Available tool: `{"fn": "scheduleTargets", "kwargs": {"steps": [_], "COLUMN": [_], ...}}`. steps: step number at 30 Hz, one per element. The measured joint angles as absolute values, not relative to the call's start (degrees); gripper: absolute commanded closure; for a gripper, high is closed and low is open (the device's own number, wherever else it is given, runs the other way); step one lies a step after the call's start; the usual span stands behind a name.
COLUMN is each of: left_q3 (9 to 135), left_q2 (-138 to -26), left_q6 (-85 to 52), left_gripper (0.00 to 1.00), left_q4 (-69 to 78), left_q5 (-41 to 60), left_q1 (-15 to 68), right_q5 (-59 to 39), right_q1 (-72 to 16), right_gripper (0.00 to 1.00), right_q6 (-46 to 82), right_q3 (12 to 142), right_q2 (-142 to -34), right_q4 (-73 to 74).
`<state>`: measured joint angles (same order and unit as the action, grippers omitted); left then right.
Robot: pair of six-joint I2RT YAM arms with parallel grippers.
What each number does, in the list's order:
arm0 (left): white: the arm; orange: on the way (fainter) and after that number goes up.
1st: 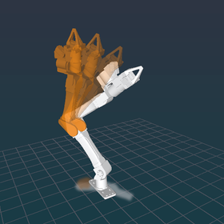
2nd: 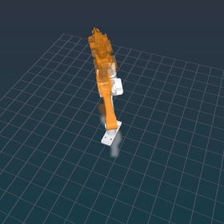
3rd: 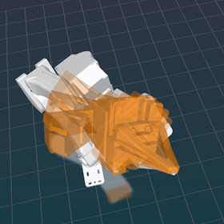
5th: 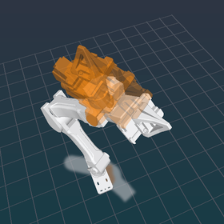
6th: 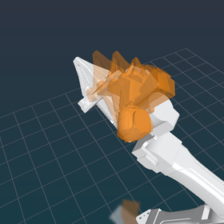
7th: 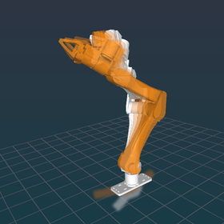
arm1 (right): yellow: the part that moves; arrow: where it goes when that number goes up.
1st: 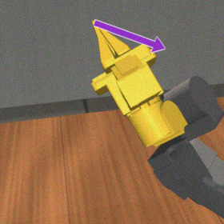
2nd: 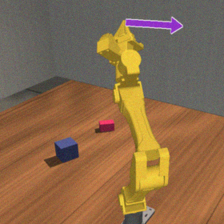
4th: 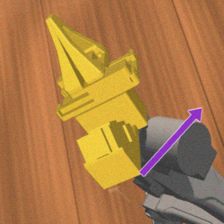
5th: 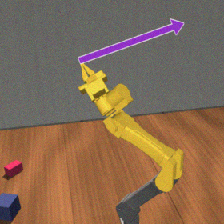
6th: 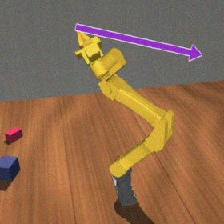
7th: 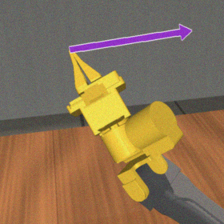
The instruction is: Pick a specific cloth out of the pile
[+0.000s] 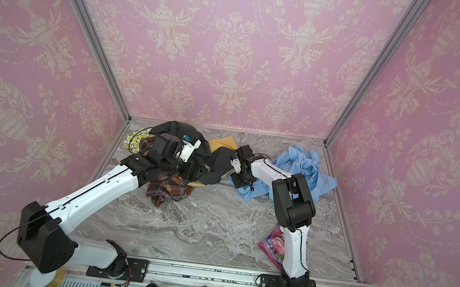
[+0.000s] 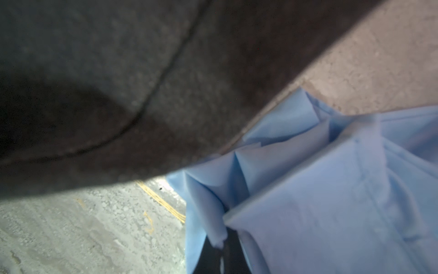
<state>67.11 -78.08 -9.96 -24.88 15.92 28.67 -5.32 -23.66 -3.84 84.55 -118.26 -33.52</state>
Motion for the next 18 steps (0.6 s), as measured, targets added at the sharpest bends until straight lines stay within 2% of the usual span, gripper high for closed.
{"fn": "scheduleTargets", "kwargs": {"steps": [5,13,18], "left_q3": [66.65,66.48,66.46], "left_q2": [-77.71,-77.71,-77.71], "left_q6": [-9.93,-9.93,-9.93], "left_gripper": [0.18,0.19,0.19], "left_q4": [-24.49,-24.38,-24.34], "left_q5": [15.90,15.62,14.66], "left_q1": [28.60,28.60,28.60], "right_q5": [-4.51,-2.46,2.50], "right_q1": [-22.48,-16.32,-11.14], "right_gripper": [1.00,1.00,1.00], "right_q6": [-2.96,-0.34,1.78], "right_q3": [84.60,90.45,91.83], "right_q2": [-115.63,-103.37,-96.66], "right_q4": [-33.78,-34.89,-34.54]}}
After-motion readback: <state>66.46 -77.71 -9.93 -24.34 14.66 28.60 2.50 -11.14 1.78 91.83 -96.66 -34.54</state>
